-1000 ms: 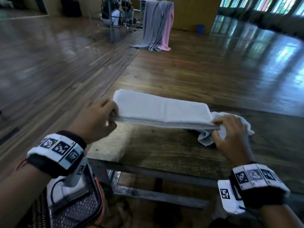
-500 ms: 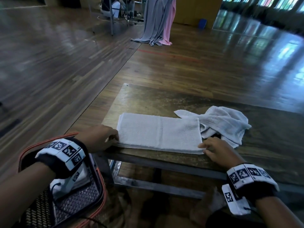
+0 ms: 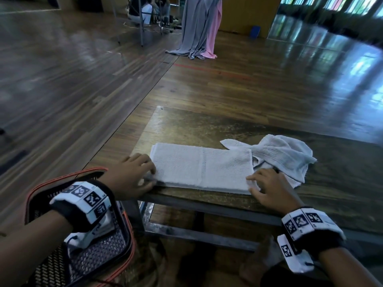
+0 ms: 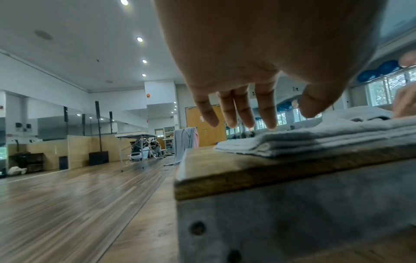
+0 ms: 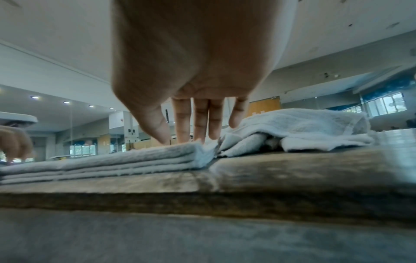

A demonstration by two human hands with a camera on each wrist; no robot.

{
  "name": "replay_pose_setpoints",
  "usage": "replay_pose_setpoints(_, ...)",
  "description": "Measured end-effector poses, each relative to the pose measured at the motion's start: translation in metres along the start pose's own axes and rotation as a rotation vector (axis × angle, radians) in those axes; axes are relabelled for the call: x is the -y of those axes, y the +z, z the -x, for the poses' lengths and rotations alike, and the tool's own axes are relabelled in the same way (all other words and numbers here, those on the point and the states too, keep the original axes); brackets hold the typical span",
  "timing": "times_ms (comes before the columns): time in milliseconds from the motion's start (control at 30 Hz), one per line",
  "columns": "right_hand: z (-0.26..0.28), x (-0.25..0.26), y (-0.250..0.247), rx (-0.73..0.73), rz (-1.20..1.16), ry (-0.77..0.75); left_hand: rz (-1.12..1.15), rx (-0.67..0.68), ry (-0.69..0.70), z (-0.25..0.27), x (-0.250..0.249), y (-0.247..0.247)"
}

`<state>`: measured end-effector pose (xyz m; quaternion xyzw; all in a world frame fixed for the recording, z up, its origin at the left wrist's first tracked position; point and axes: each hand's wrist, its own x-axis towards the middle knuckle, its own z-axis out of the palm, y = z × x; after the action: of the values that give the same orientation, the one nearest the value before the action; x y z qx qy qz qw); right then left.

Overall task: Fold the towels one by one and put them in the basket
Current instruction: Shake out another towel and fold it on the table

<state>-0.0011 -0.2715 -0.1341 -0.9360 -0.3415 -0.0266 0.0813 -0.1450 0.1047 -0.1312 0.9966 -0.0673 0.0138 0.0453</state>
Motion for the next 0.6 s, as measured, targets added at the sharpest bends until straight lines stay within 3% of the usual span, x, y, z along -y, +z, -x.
replay_pose_setpoints(133, 0.000, 0.018, 0.005, 0.075, 0.042, 0.020, -0.049, 0.087, -0.008, -0.004, -0.020, 0.009)
replay_pose_setpoints(267, 0.003, 0.038, 0.005, 0.019, 0.224, 0.122, 0.010, -0.127, -0.158, -0.007, -0.043, 0.013)
replay_pose_setpoints(400, -0.025, 0.080, 0.015, -0.104, 0.057, 0.108, 0.169, -0.230, -0.274, -0.044, -0.073, 0.027)
replay_pose_setpoints(500, -0.044, 0.105, 0.034, -0.047, -0.090, 0.174, 0.156, -0.140, -0.284, -0.067, -0.079, 0.041)
replay_pose_setpoints(600, -0.046, 0.112, 0.053, 0.100, -0.018, 0.112, 0.104, -0.011, -0.278, -0.071, -0.075, 0.059)
